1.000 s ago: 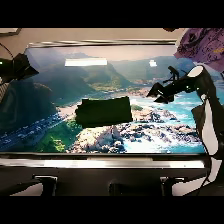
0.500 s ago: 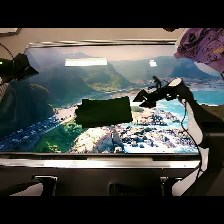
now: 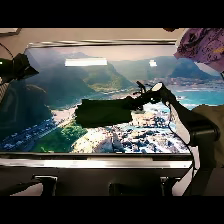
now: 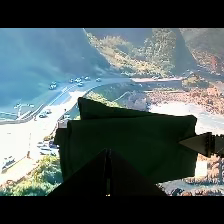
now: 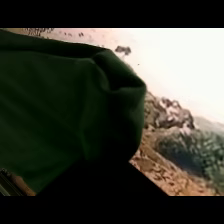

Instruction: Fold the clothes and pants, and hang the long-sleeved shirts on hangers.

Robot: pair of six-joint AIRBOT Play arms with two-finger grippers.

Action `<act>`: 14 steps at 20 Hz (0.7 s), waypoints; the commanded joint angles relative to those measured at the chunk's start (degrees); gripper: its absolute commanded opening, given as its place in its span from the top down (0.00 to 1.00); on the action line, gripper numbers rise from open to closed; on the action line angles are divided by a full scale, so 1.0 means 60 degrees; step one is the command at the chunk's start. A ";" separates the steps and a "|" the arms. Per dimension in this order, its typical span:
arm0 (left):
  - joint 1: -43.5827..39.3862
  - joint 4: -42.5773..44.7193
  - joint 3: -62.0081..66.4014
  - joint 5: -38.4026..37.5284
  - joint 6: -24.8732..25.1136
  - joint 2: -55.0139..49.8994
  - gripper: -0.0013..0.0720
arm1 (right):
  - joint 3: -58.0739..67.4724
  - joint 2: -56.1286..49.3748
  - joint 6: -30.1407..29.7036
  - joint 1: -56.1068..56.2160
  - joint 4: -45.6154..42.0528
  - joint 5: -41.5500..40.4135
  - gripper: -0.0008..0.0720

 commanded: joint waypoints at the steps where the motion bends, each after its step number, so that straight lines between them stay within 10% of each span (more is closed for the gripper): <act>1: 0.0007 0.0004 0.0004 -0.0004 0.0004 -0.0004 0.95 | 0.0044 0.0244 0.0051 0.0098 0.0080 -0.0157 0.95; 14: 0.0007 0.0004 0.0004 0.0000 0.0000 -0.0007 0.95 | 0.3497 0.1122 0.3330 -0.3621 -0.0860 0.0062 0.95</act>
